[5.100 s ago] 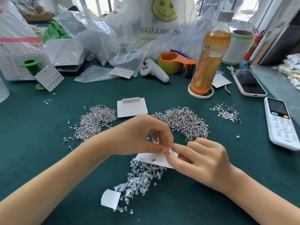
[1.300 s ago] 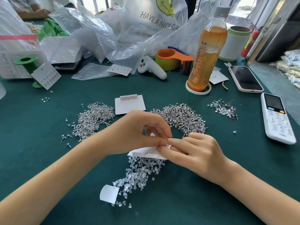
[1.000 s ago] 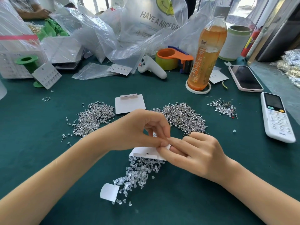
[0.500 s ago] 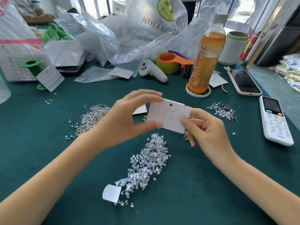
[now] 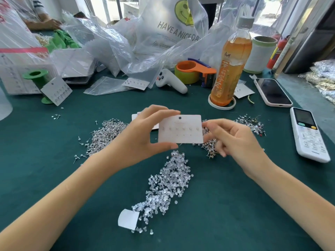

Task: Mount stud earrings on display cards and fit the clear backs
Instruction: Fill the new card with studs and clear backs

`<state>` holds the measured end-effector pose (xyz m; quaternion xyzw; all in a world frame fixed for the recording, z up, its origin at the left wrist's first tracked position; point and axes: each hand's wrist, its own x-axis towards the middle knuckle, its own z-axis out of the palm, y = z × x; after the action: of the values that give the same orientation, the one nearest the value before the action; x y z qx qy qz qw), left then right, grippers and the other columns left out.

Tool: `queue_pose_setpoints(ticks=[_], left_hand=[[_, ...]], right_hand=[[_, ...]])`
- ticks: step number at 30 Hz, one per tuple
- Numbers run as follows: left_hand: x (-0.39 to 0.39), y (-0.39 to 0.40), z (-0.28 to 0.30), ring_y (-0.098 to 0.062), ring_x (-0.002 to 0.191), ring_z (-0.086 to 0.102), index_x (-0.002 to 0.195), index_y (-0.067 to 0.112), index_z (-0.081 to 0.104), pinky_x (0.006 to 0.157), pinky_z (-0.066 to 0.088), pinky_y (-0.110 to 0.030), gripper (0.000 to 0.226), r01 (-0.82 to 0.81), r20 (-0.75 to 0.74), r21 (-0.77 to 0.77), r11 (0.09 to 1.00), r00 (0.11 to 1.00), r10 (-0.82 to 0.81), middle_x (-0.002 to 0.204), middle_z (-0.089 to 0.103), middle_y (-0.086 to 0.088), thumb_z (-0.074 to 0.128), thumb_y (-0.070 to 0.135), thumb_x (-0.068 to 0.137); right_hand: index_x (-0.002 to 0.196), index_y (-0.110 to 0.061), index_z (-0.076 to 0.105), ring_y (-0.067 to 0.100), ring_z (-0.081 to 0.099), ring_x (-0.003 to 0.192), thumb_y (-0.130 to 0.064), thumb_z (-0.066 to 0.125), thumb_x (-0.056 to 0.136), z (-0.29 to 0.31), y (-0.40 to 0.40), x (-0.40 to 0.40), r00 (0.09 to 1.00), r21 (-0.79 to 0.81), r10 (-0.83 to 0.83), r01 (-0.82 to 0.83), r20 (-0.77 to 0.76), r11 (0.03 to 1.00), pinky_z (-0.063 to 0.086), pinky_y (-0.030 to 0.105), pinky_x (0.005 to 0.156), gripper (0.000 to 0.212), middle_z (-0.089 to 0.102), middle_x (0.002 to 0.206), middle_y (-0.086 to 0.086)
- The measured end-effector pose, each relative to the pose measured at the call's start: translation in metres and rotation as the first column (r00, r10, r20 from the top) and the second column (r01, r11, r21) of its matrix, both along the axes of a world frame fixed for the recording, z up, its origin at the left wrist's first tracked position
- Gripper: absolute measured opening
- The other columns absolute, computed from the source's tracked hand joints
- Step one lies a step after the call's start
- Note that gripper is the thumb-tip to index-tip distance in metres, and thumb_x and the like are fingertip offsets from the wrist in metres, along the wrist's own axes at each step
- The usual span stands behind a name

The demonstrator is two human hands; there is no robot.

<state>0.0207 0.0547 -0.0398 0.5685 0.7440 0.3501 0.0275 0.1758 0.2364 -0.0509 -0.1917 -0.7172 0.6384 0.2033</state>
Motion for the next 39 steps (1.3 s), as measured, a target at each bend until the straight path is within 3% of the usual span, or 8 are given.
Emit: queue_pose_setpoints(ticks=[3, 7, 9, 15, 21, 27, 34, 39], left_hand=[[-0.013, -0.008, -0.002, -0.002, 0.117, 0.045, 0.132, 0.034, 0.046, 0.099, 0.030, -0.008, 0.068, -0.095, -0.010, 0.035, 0.995, 0.995, 0.096, 0.125, 0.047, 0.012, 0.078, 0.035, 0.073], [-0.021, -0.021, -0.011, 0.002, 0.114, 0.046, 0.130, 0.034, 0.047, 0.096, 0.030, -0.005, 0.066, -0.167, 0.014, 0.017, 0.986, 0.986, 0.167, 0.124, 0.050, 0.010, 0.078, 0.031, 0.072], [-0.022, -0.025, -0.015, 0.004, 0.111, 0.047, 0.130, 0.036, 0.046, 0.093, 0.028, -0.001, 0.067, -0.187, 0.016, -0.010, 0.982, 0.982, 0.187, 0.122, 0.051, 0.011, 0.077, 0.036, 0.070], [-0.022, -0.026, -0.020, 0.012, 0.108, 0.044, 0.132, 0.038, 0.043, 0.091, 0.027, 0.001, 0.072, -0.195, 0.025, -0.022, 0.981, 0.980, 0.196, 0.118, 0.052, 0.014, 0.075, 0.043, 0.069], [-0.022, -0.027, -0.023, 0.007, 0.108, 0.048, 0.139, 0.046, 0.028, 0.096, 0.034, -0.009, 0.087, -0.204, 0.076, -0.028, 0.979, 0.976, 0.205, 0.117, 0.053, 0.014, 0.079, 0.043, 0.068], [-0.015, -0.024, -0.028, 0.007, 0.111, 0.045, 0.143, 0.040, 0.026, 0.096, 0.031, -0.006, 0.089, -0.144, 0.072, -0.017, 0.989, 0.987, 0.145, 0.119, 0.050, 0.013, 0.077, 0.041, 0.070], [0.002, -0.017, -0.032, 0.009, 0.109, 0.047, 0.140, 0.033, 0.032, 0.095, 0.030, -0.003, 0.085, -0.043, 0.076, -0.006, 0.999, 0.996, 0.043, 0.115, 0.054, 0.013, 0.079, 0.042, 0.070], [0.010, -0.015, -0.031, 0.001, 0.115, 0.050, 0.140, 0.035, 0.030, 0.100, 0.037, -0.014, 0.085, -0.012, 0.133, 0.009, 1.000, 0.991, 0.011, 0.119, 0.054, 0.012, 0.079, 0.038, 0.071]], right_hand=[[0.082, -0.019, 0.071, 0.003, 0.035, 0.040, -0.036, 0.059, 0.089, 0.001, 0.006, -0.003, 1.000, 0.321, 0.001, 0.006, -0.021, 0.947, 0.031, 0.013, 0.043, 0.021, 0.069, 0.065, -0.001], [0.088, -0.031, 0.071, -0.001, 0.053, 0.071, -0.031, 0.066, 0.086, -0.005, 0.000, -0.015, 0.987, 0.816, -0.035, -0.112, 0.160, 0.567, 0.038, 0.015, 0.065, 0.005, 0.062, 0.077, -0.015], [0.093, -0.031, 0.072, 0.005, 0.053, 0.085, -0.031, 0.070, 0.084, -0.008, -0.007, -0.023, 0.980, 0.866, -0.033, -0.156, 0.195, 0.476, 0.041, 0.022, 0.070, 0.009, 0.057, 0.083, -0.016], [0.096, -0.027, 0.075, 0.016, 0.051, 0.089, -0.029, 0.074, 0.083, -0.015, -0.008, -0.034, 0.977, 0.897, -0.032, -0.179, 0.210, 0.405, 0.032, 0.023, 0.072, 0.013, 0.060, 0.090, -0.006], [0.088, -0.020, 0.073, 0.019, 0.053, 0.087, -0.021, 0.074, 0.083, -0.014, -0.009, -0.033, 0.979, 0.883, -0.008, -0.181, 0.204, 0.433, 0.038, 0.027, 0.079, 0.005, 0.065, 0.090, -0.004], [0.090, -0.020, 0.072, 0.012, 0.052, 0.066, -0.012, 0.074, 0.083, 0.004, -0.014, -0.024, 0.996, 0.752, -0.061, 0.083, -0.057, 0.654, 0.040, 0.013, 0.067, 0.011, 0.062, 0.076, -0.002], [0.084, -0.014, 0.073, 0.007, 0.046, 0.062, -0.005, 0.078, 0.076, 0.000, -0.049, -0.026, 0.993, 0.735, 0.084, 0.000, -0.078, 0.678, 0.037, 0.010, 0.063, 0.013, 0.051, 0.070, -0.026], [0.082, -0.012, 0.074, -0.007, 0.044, 0.063, -0.005, 0.078, 0.076, -0.007, -0.057, -0.025, 0.989, 0.759, 0.132, -0.031, -0.073, 0.650, 0.036, 0.007, 0.065, 0.010, 0.050, 0.071, -0.021]])
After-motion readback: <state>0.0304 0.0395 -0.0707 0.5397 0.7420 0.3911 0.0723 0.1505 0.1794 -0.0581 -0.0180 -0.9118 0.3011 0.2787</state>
